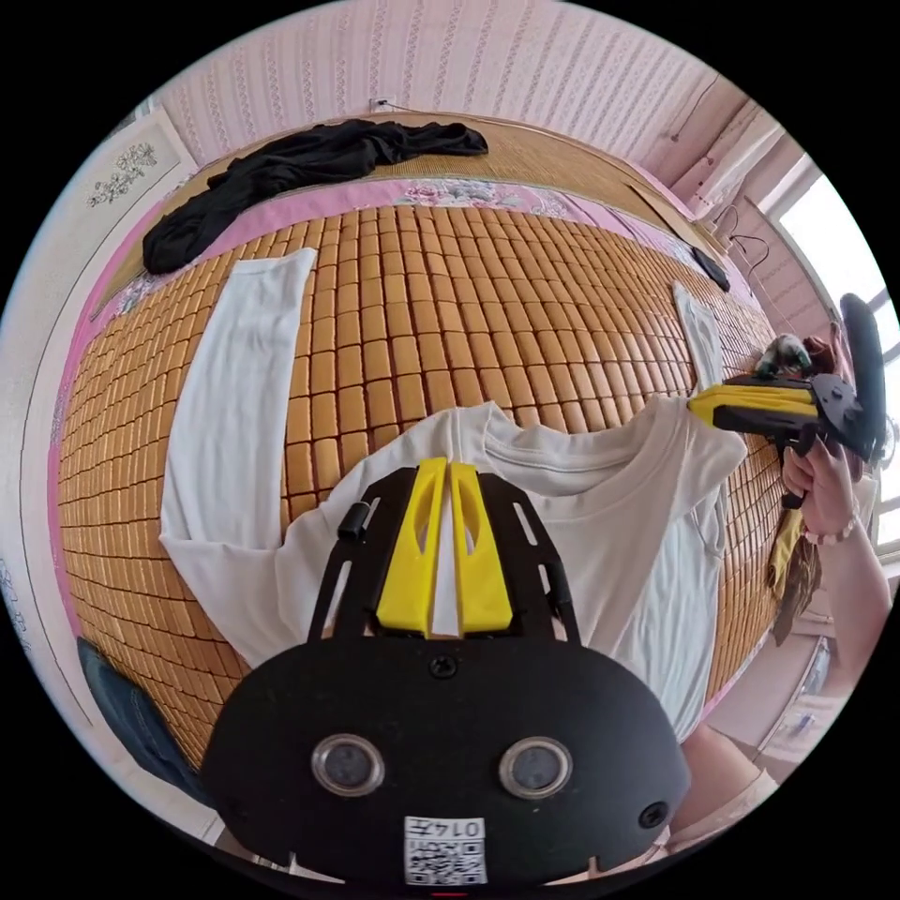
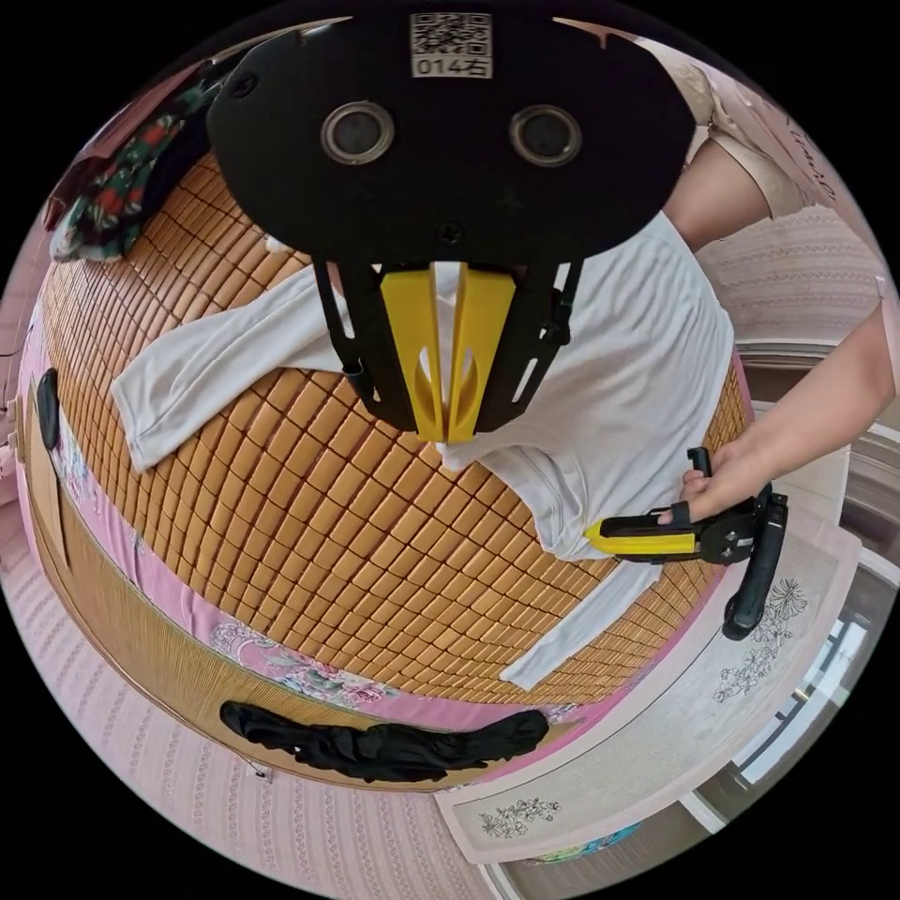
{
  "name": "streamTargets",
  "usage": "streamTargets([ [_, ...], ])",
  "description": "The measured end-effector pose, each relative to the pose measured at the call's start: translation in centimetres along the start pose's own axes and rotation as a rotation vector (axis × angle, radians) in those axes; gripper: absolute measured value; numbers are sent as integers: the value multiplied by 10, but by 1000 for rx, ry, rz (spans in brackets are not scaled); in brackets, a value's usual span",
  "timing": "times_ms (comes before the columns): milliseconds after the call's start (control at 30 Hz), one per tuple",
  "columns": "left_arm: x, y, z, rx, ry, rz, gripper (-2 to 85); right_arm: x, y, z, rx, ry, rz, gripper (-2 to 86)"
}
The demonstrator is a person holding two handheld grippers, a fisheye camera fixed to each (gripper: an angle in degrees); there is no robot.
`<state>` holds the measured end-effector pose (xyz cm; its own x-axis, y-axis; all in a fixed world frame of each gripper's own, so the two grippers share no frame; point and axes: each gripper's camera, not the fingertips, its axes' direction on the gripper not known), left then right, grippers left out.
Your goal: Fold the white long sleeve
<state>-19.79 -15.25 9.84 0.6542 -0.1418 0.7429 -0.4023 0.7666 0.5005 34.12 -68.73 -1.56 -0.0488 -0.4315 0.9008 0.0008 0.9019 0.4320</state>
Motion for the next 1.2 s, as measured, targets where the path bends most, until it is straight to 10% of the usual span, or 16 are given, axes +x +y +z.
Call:
streamTargets([
  [267, -41, -12, 13, 37, 44, -127, -4, 21, -36, 42, -158, -13, 10, 14],
  [567, -47, -12, -31, 136, 153, -131, 62, 96, 59, -54, 194, 9, 265, 76],
  [1200, 213, -58, 46, -21, 405, 271, 56, 154, 160, -55, 129, 198, 537, 5],
])
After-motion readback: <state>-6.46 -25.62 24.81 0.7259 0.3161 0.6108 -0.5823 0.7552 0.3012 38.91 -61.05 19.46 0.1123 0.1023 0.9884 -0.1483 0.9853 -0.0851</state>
